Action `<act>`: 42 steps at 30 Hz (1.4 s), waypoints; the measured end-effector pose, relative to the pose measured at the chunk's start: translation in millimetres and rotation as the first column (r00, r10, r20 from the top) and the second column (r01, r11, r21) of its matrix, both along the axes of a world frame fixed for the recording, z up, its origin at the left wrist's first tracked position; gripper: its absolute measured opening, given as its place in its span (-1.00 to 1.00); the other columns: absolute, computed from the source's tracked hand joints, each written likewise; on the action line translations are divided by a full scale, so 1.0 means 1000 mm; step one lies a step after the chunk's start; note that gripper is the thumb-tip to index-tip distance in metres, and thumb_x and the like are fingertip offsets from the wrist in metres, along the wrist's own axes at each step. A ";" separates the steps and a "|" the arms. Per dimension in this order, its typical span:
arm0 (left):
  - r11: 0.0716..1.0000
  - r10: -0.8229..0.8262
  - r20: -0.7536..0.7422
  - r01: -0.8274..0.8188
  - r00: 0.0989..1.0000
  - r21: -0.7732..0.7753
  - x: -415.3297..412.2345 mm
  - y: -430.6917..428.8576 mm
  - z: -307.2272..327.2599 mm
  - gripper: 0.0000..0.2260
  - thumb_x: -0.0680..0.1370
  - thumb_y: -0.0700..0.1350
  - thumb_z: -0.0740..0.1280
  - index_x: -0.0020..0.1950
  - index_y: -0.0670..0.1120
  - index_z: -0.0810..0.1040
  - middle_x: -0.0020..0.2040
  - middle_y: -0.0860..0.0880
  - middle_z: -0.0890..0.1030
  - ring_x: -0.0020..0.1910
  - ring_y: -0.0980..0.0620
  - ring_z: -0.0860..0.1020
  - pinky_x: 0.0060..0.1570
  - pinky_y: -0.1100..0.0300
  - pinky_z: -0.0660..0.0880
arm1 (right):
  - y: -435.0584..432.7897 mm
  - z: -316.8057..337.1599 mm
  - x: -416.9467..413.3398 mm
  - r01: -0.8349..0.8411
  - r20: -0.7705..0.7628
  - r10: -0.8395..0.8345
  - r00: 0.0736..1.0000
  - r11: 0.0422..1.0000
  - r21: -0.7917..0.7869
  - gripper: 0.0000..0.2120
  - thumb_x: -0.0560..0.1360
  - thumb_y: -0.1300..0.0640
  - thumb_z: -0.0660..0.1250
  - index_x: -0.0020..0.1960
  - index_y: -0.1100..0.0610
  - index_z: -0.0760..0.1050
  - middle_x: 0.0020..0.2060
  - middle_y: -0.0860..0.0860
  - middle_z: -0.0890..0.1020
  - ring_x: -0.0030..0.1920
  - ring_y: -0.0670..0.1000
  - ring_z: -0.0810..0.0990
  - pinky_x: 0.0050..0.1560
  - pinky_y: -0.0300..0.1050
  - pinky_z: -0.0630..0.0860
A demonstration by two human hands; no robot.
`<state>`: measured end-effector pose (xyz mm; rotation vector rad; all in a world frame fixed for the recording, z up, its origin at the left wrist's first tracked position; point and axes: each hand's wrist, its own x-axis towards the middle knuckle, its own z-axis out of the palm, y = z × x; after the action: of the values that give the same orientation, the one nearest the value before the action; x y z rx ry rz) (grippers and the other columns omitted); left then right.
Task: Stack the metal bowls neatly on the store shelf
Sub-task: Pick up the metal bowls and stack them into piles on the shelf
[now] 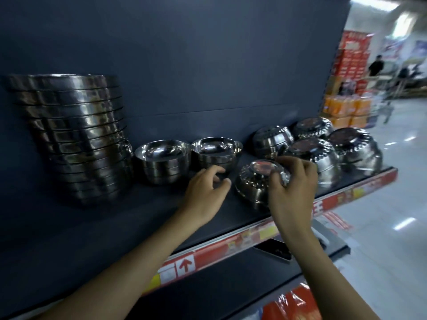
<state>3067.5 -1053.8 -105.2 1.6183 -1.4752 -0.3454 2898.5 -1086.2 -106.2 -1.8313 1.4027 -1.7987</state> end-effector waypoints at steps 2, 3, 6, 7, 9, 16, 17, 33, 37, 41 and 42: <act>0.999 -0.002 -0.024 0.003 1.000 0.032 -0.011 -0.013 -0.006 -0.74 0.58 -0.01 0.31 0.24 -0.03 0.56 0.09 -0.04 0.59 0.11 -0.02 0.56 0.14 0.14 0.46 | -0.005 -0.007 -0.017 0.017 0.032 -0.020 0.999 0.996 0.083 -0.75 0.54 0.16 0.26 0.20 0.12 0.53 0.18 0.08 0.42 0.18 0.03 0.43 0.23 -0.14 0.34; 0.999 0.005 -0.012 -0.004 1.000 0.043 -0.014 -0.018 -0.009 -0.73 0.58 0.00 0.30 0.25 -0.04 0.56 0.11 -0.06 0.58 0.14 -0.04 0.56 0.17 0.12 0.46 | -0.011 -0.013 -0.026 0.012 0.041 -0.018 0.999 0.989 0.147 -0.76 0.56 0.14 0.24 0.20 0.11 0.52 0.17 0.05 0.42 0.15 -0.01 0.41 0.19 -0.14 0.34; 0.997 0.005 0.106 -0.013 0.994 0.076 -0.016 -0.024 -0.016 -0.64 0.60 0.05 0.25 0.35 -0.07 0.51 0.22 -0.11 0.54 0.28 -0.10 0.48 0.31 0.01 0.39 | -0.029 -0.035 -0.047 -0.039 0.012 0.037 0.999 0.947 0.319 -0.77 0.55 -0.03 0.14 0.01 0.07 0.51 0.07 0.06 0.51 0.04 0.04 0.47 -0.06 -0.08 0.39; 0.996 -0.003 0.138 -0.010 0.990 0.093 -0.016 -0.024 -0.016 -0.62 0.62 0.06 0.23 0.39 -0.07 0.48 0.27 -0.12 0.52 0.33 -0.11 0.43 0.35 0.01 0.35 | -0.034 -0.042 -0.052 -0.034 -0.018 0.042 0.999 0.940 0.339 -0.68 0.54 -0.06 0.10 -0.03 0.11 0.54 0.03 0.11 0.57 0.01 0.10 0.52 -0.08 -0.05 0.41; 0.990 -0.033 0.178 0.007 0.983 0.144 -0.015 -0.023 -0.016 -0.56 0.64 0.09 0.19 0.47 -0.05 0.39 0.37 -0.11 0.46 0.41 -0.12 0.32 0.41 0.03 0.26 | -0.040 -0.047 -0.059 -0.037 -0.072 0.066 0.995 0.936 0.349 -0.65 0.59 -0.01 0.09 -0.08 0.19 0.56 -0.08 0.18 0.60 -0.03 0.17 0.52 -0.15 -0.05 0.37; 0.974 -0.086 0.177 0.045 0.980 0.222 -0.010 -0.026 -0.018 -0.58 0.64 0.15 0.12 0.44 0.04 0.44 0.32 -0.09 0.50 0.36 -0.14 0.33 0.39 -0.02 0.26 | -0.040 -0.037 -0.057 -0.111 -0.125 0.170 0.977 0.918 0.381 -0.60 0.67 0.10 0.09 -0.28 0.17 0.49 -0.27 0.10 0.57 -0.09 0.20 0.52 -0.21 -0.03 0.26; 0.974 -0.090 0.167 0.052 0.982 0.221 -0.010 -0.025 -0.019 -0.59 0.64 0.17 0.11 0.40 0.04 0.48 0.28 -0.08 0.52 0.34 -0.12 0.34 0.37 -0.03 0.28 | -0.040 -0.037 -0.057 -0.120 -0.114 0.178 0.977 0.910 0.397 -0.61 0.66 0.09 0.10 -0.26 0.14 0.51 -0.23 0.10 0.59 -0.07 0.18 0.53 -0.18 -0.04 0.28; 0.986 -0.129 -0.036 0.132 0.991 0.099 0.000 -0.006 -0.006 -0.74 0.63 0.06 0.23 0.04 -0.04 0.65 0.01 -0.07 0.52 0.02 0.02 0.53 -0.06 0.24 0.37 | 0.002 -0.021 -0.034 -0.169 -0.051 0.191 0.980 0.942 0.288 -0.43 0.59 -0.24 0.21 -0.32 0.21 0.54 -0.42 0.22 0.50 -0.44 -0.03 0.39 -0.43 -0.20 0.25; 0.995 -0.091 -0.012 0.091 0.996 -0.028 0.020 0.018 0.008 -0.75 0.62 0.08 0.24 0.11 0.01 0.65 -0.05 0.01 0.49 -0.01 0.08 0.52 -0.01 0.26 0.39 | 0.016 -0.018 -0.012 -0.236 0.018 0.238 0.971 0.946 0.224 -0.47 0.61 -0.23 0.20 -0.36 0.13 0.39 -0.44 0.07 0.39 -0.33 0.01 0.36 -0.35 -0.16 0.23; 0.986 -0.074 -0.098 0.059 0.992 -0.153 0.047 0.046 0.005 -0.67 0.49 0.23 0.23 0.15 0.17 0.62 0.04 0.05 0.54 0.10 0.08 0.58 0.18 0.07 0.51 | 0.025 -0.016 0.023 -0.331 0.150 0.307 0.940 0.925 0.184 -0.62 0.51 -0.33 0.23 -0.13 -0.02 0.52 -0.14 -0.02 0.49 -0.15 -0.10 0.48 -0.09 -0.15 0.40; 0.981 -0.065 -0.120 0.042 0.991 -0.187 0.053 0.052 0.004 -0.66 0.48 0.23 0.24 0.18 0.18 0.60 0.05 0.04 0.55 0.11 0.07 0.59 0.19 0.04 0.52 | 0.028 -0.014 0.032 -0.348 0.185 0.316 0.931 0.920 0.182 -0.59 0.50 -0.32 0.26 0.01 0.00 0.59 -0.05 -0.03 0.52 -0.08 -0.12 0.54 0.00 -0.13 0.46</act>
<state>3120.5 -1001.7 -101.3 1.3874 -1.4137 -0.3245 2930.2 -1058.3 -120.5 -1.6655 1.0991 -1.5185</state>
